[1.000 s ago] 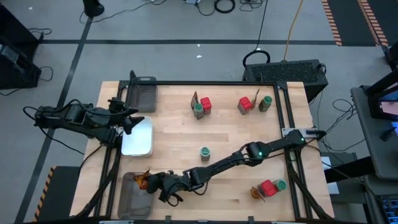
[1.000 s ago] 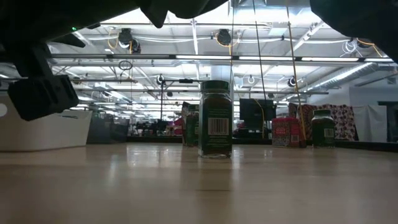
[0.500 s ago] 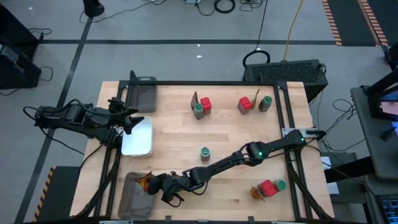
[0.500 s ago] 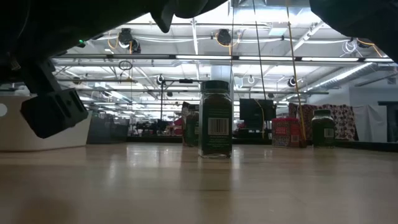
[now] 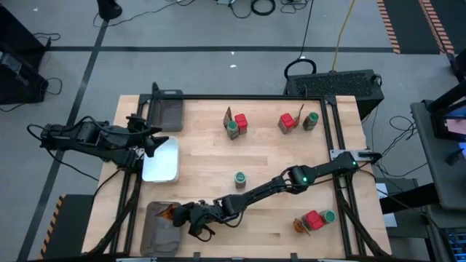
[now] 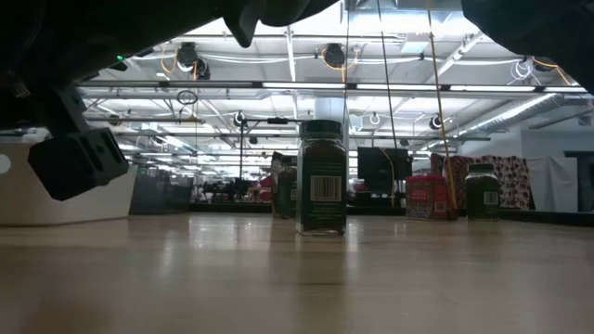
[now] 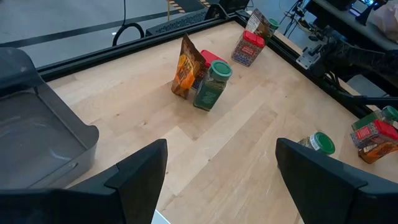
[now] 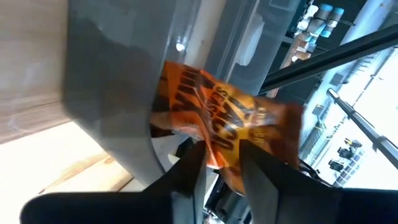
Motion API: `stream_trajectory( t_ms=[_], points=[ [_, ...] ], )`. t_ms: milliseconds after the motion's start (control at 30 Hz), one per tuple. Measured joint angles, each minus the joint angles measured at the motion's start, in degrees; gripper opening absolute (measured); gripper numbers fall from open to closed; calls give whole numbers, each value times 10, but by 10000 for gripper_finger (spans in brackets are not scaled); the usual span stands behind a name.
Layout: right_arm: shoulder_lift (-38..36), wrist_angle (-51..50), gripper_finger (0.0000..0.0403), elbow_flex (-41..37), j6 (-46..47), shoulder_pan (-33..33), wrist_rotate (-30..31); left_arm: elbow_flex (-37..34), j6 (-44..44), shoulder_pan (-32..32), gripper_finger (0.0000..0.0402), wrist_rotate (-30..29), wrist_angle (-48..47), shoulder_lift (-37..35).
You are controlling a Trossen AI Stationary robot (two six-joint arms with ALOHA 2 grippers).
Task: Sort spices by type
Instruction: Put the orange seasoning bag into the bottom black bin
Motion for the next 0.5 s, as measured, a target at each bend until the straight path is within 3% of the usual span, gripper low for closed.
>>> stream_trajectory(
  t_ms=[367, 500],
  points=[
    [0, 15, 110, 0, 0, 0, 3, 0, 0, 0, 303, 0, 0, 0],
    [-1, 17, 110, 0, -16, 1, 40, 0, 0, 0, 303, 0, 0, 0]
  ],
)
